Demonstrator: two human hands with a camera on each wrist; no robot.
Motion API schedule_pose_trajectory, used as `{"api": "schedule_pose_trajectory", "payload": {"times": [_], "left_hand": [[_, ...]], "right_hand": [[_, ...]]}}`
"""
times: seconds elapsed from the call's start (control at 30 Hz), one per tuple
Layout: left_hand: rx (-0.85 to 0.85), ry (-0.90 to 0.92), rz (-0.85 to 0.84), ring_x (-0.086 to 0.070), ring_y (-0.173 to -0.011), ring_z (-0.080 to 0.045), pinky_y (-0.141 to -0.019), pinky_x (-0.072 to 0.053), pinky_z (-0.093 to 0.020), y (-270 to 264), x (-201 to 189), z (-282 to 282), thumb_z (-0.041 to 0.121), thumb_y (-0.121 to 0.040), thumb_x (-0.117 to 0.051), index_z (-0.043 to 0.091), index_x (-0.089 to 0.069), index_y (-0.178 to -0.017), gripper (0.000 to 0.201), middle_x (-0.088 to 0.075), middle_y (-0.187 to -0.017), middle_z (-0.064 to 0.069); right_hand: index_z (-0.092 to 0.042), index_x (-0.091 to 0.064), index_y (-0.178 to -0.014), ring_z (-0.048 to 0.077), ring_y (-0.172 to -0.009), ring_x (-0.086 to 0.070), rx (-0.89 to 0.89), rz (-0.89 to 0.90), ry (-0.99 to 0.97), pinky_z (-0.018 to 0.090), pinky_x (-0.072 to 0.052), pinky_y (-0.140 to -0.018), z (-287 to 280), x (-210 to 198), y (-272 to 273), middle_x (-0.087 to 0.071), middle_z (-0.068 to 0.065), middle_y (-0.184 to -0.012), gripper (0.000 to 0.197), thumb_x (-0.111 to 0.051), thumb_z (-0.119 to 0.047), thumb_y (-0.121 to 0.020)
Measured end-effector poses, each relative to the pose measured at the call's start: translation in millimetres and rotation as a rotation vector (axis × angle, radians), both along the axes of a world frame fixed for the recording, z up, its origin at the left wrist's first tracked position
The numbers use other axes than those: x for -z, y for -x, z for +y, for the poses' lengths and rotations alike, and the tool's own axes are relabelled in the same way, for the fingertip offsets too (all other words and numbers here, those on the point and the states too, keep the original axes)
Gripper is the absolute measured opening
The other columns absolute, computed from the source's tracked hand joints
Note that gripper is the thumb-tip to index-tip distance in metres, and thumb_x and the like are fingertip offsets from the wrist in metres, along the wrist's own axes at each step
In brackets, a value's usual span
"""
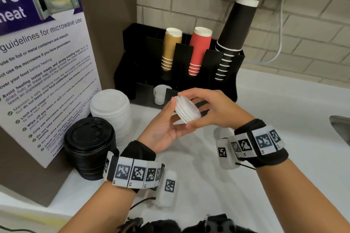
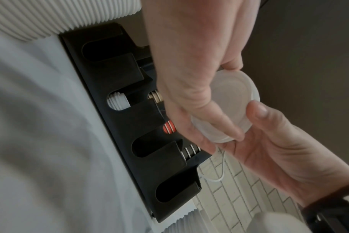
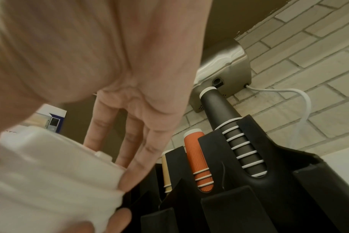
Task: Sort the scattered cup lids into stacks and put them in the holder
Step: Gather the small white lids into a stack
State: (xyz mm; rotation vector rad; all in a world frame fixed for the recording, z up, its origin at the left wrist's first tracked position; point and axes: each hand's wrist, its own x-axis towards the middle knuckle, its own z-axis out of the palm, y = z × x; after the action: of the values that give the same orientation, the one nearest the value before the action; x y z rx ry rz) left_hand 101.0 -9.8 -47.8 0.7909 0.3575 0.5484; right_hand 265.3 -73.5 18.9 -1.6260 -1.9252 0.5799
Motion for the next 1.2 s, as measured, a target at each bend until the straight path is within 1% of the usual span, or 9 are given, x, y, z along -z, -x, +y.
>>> {"api": "schedule_pose_trajectory", "payload": {"times": [0.1,0.23,0.37,0.5,0.63,0.73,0.83,0.97,1.2], "left_hand": [[-0.03,0.012,-0.024,-0.061,-0.121,-0.03,-0.086,-0.058,-0.039,0,-2,5,0.057,-0.084,-0.05,0.019,-0.049,-0.14,0.068,-0.06,-0.135,-0.014],[-0.129,0.121,0.017,-0.068,-0.108,-0.033,-0.08,-0.06,-0.044,2,-1,15,0.064,-0.082,-0.052,0.033,-0.054,-0.128,0.056,-0.063,-0.127,-0.013],[-0.247,0.14,0.166,-0.069,-0.092,-0.026,-0.066,-0.06,-0.036,6,12,22,0.046,-0.094,-0.054,0.019,-0.062,-0.119,0.037,-0.063,-0.117,-0.007],[-0.243,0.156,0.229,-0.069,-0.078,-0.021,-0.063,-0.058,-0.032,10,20,23,0.034,-0.095,-0.057,0.017,-0.066,-0.107,0.023,-0.065,-0.102,-0.004],[-0.254,0.164,0.257,-0.067,-0.078,-0.021,-0.061,-0.057,-0.031,11,22,26,0.032,-0.095,-0.057,0.017,-0.067,-0.104,0.02,-0.066,-0.098,-0.004],[-0.266,0.163,0.258,-0.067,-0.075,-0.02,-0.061,-0.057,-0.031,13,22,28,0.031,-0.095,-0.056,0.017,-0.067,-0.103,0.02,-0.067,-0.096,-0.003],[-0.268,0.155,0.258,-0.068,-0.074,-0.019,-0.062,-0.057,-0.031,14,23,30,0.032,-0.097,-0.055,0.016,-0.067,-0.105,0.022,-0.067,-0.095,-0.003],[-0.272,0.148,0.266,-0.068,-0.078,-0.021,-0.062,-0.057,-0.031,14,24,32,0.032,-0.097,-0.054,0.017,-0.067,-0.105,0.022,-0.068,-0.097,-0.003],[-0.271,0.168,0.254,-0.068,-0.069,-0.019,-0.058,-0.057,-0.03,14,26,32,0.031,-0.096,-0.055,0.016,-0.069,-0.097,0.02,-0.069,-0.088,-0.002]], "right_hand": [[-0.025,-0.056,-0.129,0.004,-0.109,-0.058,-0.015,-0.047,-0.015,0.023,-0.055,-0.084,13,-5,3,-0.061,-0.011,-0.118,0.072,-0.087,-0.027,-0.064],[-0.02,-0.055,-0.13,0.001,-0.103,-0.057,0.026,-0.062,-0.086,0.01,-0.048,-0.083,49,-18,1,-0.059,-0.011,-0.115,0.073,-0.088,-0.023,-0.065],[-0.014,-0.046,-0.127,0.019,-0.103,-0.059,0.203,-0.089,-0.139,0.031,-0.051,-0.085,108,-18,2,-0.06,0.002,-0.113,0.072,-0.086,-0.025,-0.068],[-0.016,-0.048,-0.122,0.027,-0.102,-0.056,0.228,-0.32,0.024,0.028,-0.041,-0.072,155,-1,10,-0.051,0.005,-0.109,0.061,-0.081,-0.025,-0.071],[-0.016,-0.048,-0.125,0.032,-0.102,-0.057,0.226,-0.583,0.126,0.035,-0.046,-0.079,179,19,22,-0.056,0.011,-0.115,0.065,-0.079,-0.029,-0.07],[-0.016,-0.046,-0.127,0.033,-0.105,-0.058,0.243,-0.735,0.191,0.036,-0.037,-0.08,187,28,29,-0.06,0.01,-0.113,0.066,-0.077,-0.027,-0.07],[-0.013,-0.044,-0.131,0.033,-0.109,-0.058,0.234,-0.764,0.273,0.037,-0.039,-0.083,191,30,33,-0.059,0.012,-0.118,0.068,-0.077,-0.022,-0.072],[-0.012,-0.042,-0.132,0.034,-0.112,-0.056,0.264,-0.759,0.344,0.044,-0.037,-0.099,191,30,39,-0.058,0.012,-0.121,0.066,-0.075,-0.018,-0.075],[-0.008,-0.044,-0.133,0.032,-0.114,-0.055,0.298,-0.874,0.241,0.036,-0.04,-0.082,181,49,50,-0.047,0.012,-0.13,0.057,-0.068,-0.024,-0.084]]}}
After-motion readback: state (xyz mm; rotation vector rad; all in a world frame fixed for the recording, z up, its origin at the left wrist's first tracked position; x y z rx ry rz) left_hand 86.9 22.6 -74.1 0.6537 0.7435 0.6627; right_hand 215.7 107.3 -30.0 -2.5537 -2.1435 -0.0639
